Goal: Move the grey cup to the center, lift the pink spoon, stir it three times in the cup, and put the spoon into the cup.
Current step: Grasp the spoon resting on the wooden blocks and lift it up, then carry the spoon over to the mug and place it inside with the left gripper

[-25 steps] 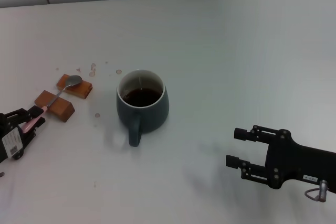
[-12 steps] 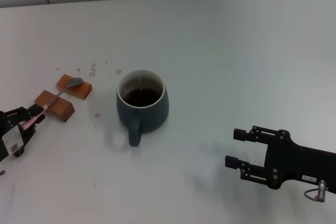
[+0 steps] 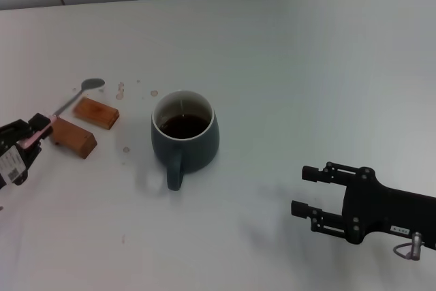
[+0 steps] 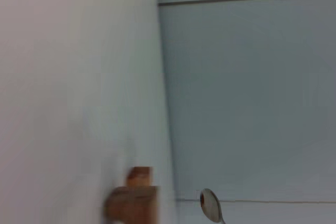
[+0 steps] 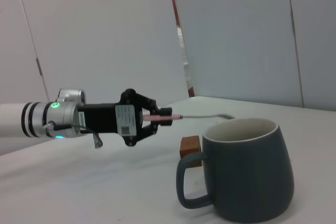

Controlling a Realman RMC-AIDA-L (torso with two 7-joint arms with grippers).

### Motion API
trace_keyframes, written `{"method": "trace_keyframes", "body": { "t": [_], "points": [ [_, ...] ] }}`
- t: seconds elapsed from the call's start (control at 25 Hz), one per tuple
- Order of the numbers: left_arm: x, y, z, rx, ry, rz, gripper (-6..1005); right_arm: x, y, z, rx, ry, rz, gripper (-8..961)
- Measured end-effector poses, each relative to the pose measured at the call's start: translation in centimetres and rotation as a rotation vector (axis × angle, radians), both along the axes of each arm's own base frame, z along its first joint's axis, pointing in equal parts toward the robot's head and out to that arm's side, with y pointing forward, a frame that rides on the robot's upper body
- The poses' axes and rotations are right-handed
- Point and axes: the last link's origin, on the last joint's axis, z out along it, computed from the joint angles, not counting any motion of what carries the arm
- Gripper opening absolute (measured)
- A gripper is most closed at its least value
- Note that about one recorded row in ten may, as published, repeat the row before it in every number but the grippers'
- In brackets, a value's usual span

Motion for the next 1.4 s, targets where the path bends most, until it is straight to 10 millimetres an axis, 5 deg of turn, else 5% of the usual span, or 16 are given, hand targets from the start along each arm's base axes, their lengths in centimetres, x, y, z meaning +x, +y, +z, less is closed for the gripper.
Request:
{"method": "trace_keyframes", "body": {
  "t": [0.28,0.72,1.08,1.4],
  "points": [
    [2.7,2.1,2.3,0.141,0.101,-0.245,135,0.0,0.1,0.0,0.001,-0.005,-0.002,656],
    [9.1,5.4,6.6,0.348,0.451,-0.92,135,0.0,0.1,-0.3,-0.002,-0.004,-0.01,656],
    [13.4,9.2,8.9,0.228,0.716,-1.281,135,0.0,0.1,-0.3,0.0,-0.002,-0.012,656],
    [18.3,9.9,11.0,0.08,1.085,-1.484,136,0.0,0.0,-0.3,0.007,0.006,-0.024,656]
  ]
}}
